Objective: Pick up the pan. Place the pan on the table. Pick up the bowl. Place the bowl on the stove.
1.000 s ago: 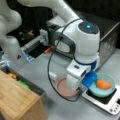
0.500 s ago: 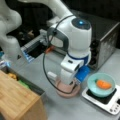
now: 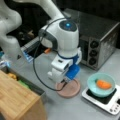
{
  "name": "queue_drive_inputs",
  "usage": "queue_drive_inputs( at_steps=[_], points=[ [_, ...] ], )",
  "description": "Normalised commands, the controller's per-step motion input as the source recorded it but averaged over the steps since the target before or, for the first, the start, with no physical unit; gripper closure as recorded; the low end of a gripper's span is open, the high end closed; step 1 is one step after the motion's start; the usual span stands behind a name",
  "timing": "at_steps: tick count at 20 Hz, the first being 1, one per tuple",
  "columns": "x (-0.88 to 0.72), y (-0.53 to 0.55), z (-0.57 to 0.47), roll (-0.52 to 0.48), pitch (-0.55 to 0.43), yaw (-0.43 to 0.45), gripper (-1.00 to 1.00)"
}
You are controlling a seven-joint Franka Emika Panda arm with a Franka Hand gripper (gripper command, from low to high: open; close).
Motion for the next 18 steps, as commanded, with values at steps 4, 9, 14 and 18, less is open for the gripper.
queue_drive_inputs(
  at_steps=[4, 9, 14, 18],
  points=[
    [-0.49, -0.2, -0.14, 0.162, -0.262, -0.041, -1.0],
    [-0.3, -0.13, -0.13, 0.112, -0.248, -0.049, -1.0],
    [-0.17, -0.02, -0.13, 0.033, -0.219, -0.033, -1.0],
    [-0.2, 0.08, -0.2, -0.02, -0.187, -0.039, -1.0]
  ],
)
